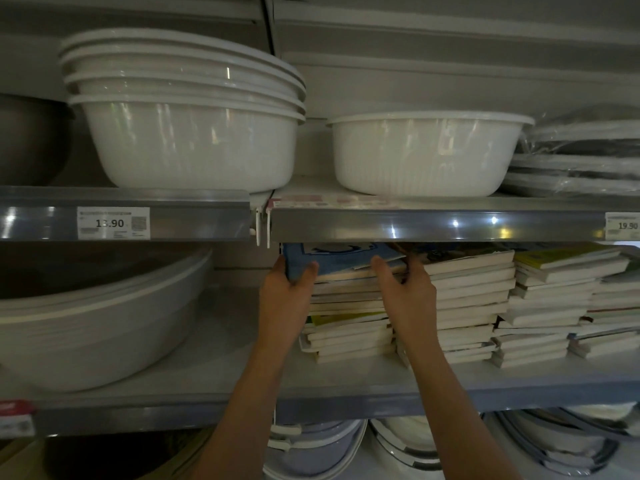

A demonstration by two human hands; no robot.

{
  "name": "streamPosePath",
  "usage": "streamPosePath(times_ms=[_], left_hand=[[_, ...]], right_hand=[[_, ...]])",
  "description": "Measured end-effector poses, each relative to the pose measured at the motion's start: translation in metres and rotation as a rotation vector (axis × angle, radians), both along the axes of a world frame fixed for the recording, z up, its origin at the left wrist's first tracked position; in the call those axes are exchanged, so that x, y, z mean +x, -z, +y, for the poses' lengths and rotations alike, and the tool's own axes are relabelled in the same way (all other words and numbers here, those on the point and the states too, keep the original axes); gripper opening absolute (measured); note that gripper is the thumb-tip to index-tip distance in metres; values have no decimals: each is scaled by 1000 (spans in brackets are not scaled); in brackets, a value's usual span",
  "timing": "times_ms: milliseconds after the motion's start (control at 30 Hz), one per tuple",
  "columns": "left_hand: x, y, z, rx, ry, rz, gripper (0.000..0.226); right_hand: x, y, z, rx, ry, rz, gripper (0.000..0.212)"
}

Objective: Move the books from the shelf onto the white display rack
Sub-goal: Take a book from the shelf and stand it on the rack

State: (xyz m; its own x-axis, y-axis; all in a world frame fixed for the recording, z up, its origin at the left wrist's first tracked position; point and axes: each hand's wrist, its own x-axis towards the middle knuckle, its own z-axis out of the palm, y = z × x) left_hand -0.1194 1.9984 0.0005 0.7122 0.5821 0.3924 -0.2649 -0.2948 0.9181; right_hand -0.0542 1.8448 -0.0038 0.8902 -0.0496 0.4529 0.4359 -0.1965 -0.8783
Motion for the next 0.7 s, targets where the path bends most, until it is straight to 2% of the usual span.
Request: streamPosePath(times_ms=[100, 300, 533, 600, 700], left_hand=[[-2, 1, -5, -16, -5, -19, 19], [-12, 3, -6, 14, -3, -12, 14], [-49, 13, -15, -4, 42, -62, 23], [-57, 18, -18, -52, 74, -83, 28], [-58, 21, -15, -226, 161, -69, 35]], right_hand=[[-3, -1, 3, 7, 33, 25, 55], [-20, -5, -3, 49, 33, -19, 46], [-60, 11, -17, 203, -13, -8, 39], [-67, 17, -19, 265, -18, 12, 33], [-62, 17, -22, 302, -38, 82, 26]])
